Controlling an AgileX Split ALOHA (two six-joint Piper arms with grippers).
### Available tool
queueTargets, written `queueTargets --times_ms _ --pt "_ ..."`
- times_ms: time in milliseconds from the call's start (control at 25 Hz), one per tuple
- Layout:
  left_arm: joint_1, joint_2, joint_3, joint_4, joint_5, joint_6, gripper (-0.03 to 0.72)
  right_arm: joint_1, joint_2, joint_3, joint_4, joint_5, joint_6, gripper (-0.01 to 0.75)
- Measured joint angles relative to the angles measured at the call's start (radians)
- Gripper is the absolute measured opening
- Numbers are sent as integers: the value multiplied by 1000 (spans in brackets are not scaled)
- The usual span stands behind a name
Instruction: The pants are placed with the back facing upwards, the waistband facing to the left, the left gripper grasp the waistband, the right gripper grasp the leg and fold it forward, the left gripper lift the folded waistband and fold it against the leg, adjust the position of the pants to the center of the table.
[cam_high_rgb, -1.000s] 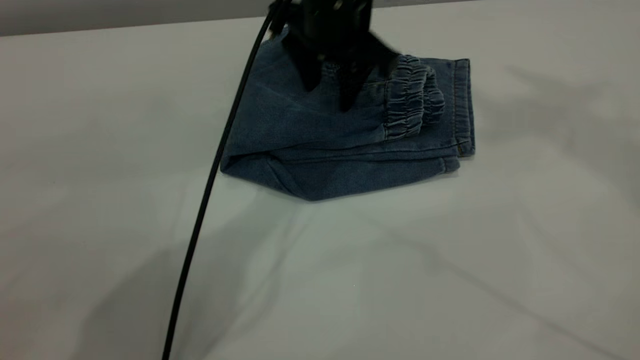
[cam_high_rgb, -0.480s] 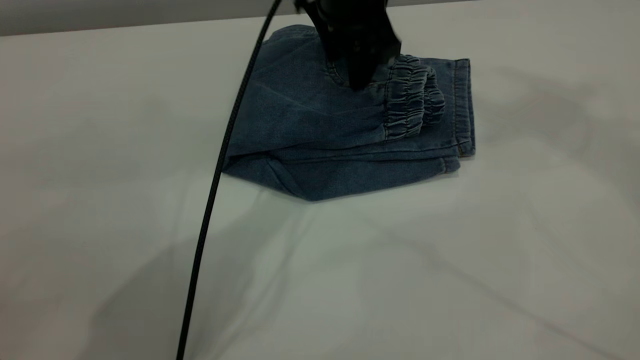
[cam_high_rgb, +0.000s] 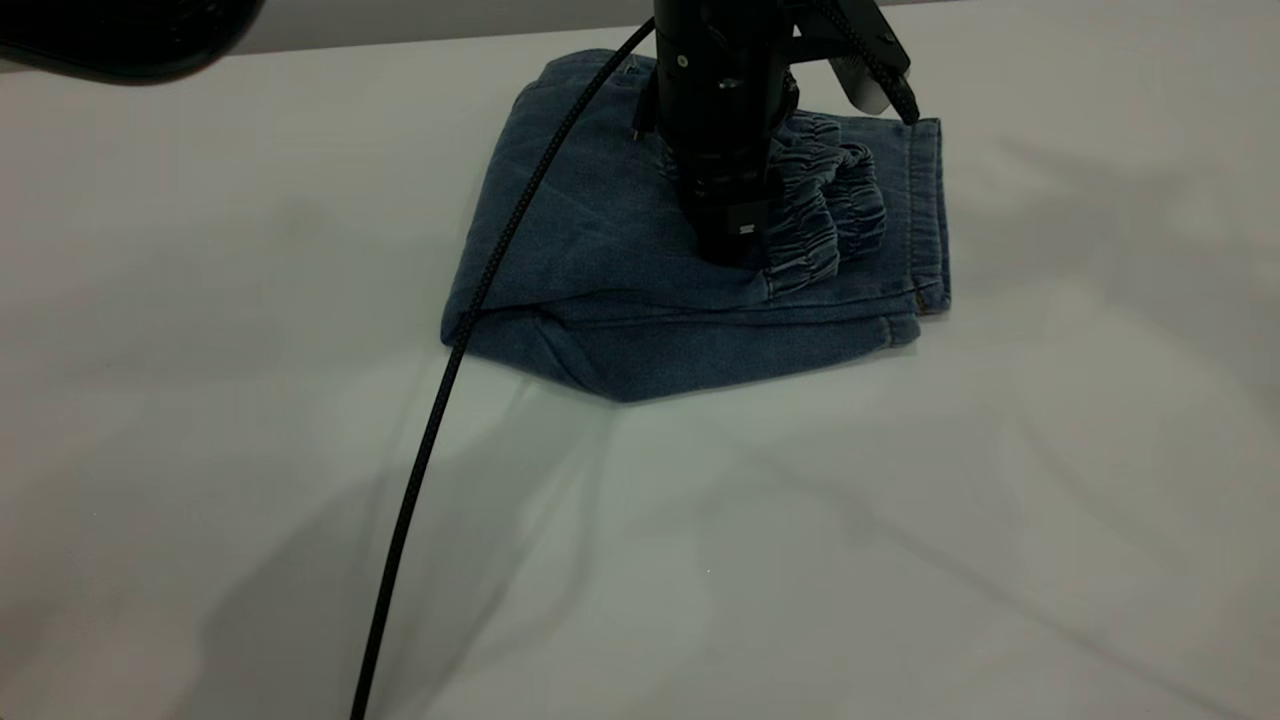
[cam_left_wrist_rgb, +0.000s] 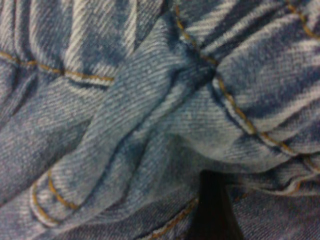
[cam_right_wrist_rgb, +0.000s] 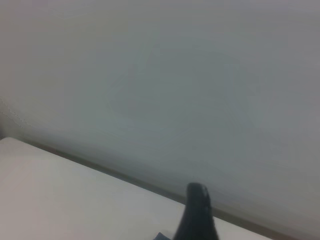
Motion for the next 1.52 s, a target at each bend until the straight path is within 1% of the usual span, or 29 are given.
queueTargets --times_ms 120,200,320,400,520,680,920,1080,1240,1400,1520 --pt "0 0 0 -20 -23 -84 454 0 0 0 0 0 -9 482" --pt "0 0 0 -28 -28 -175 454 0 0 0 0 0 -16 482" --pt "0 -1 0 -34 -26 -359 454 0 0 0 0 0 -17 482" --pt "0 -1 0 -38 -23 -441 454 0 0 0 0 0 -17 482" --pt "0 -3 0 -39 -6 -513 454 0 0 0 0 0 -18 482" --pt "0 -7 -26 -40 28 -502 454 0 0 0 0 0 -18 482" --pt "-2 -53 -141 -43 23 -437 454 0 -10 0 15 0 -1 482" --pt "-4 -108 -149 -41 26 -434 454 0 -47 0 44 0 2 482" --pt "-4 -182 -149 -4 27 -456 454 0 -103 0 101 0 29 482" --pt "-2 -267 -149 24 26 -521 454 0 -176 0 193 0 38 482" --pt "-1 -339 -149 44 26 -533 454 0 -231 28 259 -1 30 482"
